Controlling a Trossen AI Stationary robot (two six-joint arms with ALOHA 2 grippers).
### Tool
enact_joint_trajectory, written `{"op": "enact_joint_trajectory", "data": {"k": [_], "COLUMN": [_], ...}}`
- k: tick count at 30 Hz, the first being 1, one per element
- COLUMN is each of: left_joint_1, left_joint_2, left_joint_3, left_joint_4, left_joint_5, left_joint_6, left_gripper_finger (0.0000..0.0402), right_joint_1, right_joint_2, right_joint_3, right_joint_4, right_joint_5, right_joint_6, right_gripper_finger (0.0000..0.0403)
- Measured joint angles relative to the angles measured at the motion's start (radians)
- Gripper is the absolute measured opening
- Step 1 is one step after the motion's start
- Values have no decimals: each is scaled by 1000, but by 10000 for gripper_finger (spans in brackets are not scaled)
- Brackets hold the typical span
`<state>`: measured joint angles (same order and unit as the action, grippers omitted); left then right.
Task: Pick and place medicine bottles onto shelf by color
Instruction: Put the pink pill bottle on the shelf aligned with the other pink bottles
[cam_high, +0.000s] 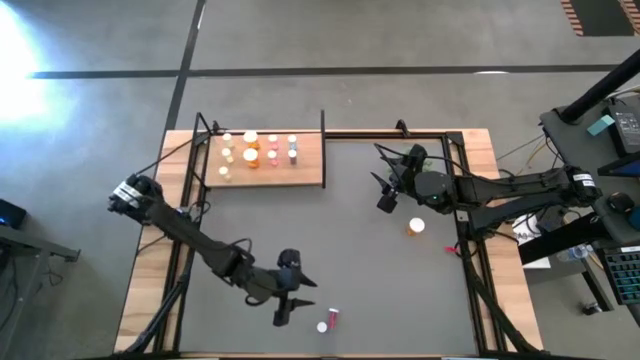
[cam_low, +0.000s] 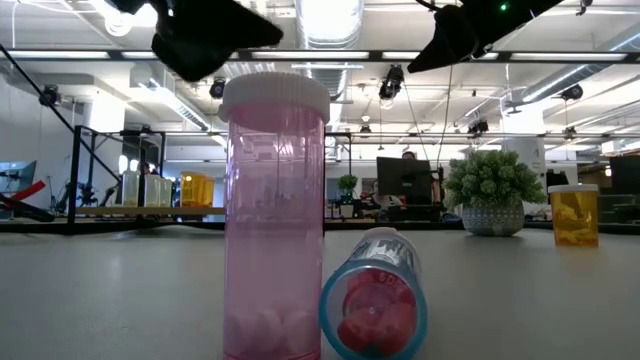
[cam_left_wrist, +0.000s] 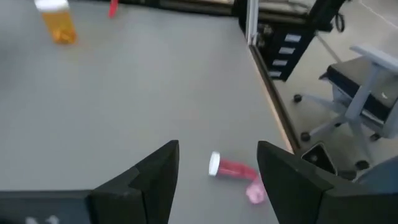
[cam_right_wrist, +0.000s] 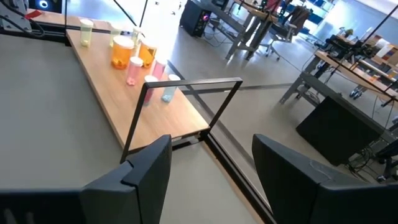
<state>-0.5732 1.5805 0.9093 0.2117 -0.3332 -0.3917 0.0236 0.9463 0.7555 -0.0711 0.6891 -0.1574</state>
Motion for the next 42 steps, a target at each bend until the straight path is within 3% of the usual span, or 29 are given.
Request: {"op": "enact_joint_trajectory", "data": {"k": [11,19,26,32,42], "left_joint_1": [-36,-82,-83,-93,-107], "left_joint_2": [155,259,330,332,388], "left_joint_3": [128,211,241,242,258], "left_joint_4": [14,17,75,5,-10], "left_joint_5": [22,24,2,-11,-33], "left_joint_6": [-149,-153,-155,-150,-149], "left_gripper_finger": [200,202,236,274,279], "right_joint_1": [0,0,0,0,0], "right_joint_2": [0,0,0,0,0], "right_joint_3": [0,0,0,0,0], "right_joint_4": [-1,0,0,1,0], "right_joint_5": [0,0,0,0,0], "right_joint_6": [0,0,0,0,0], "right_gripper_finger": [215,215,215,215,215]}}
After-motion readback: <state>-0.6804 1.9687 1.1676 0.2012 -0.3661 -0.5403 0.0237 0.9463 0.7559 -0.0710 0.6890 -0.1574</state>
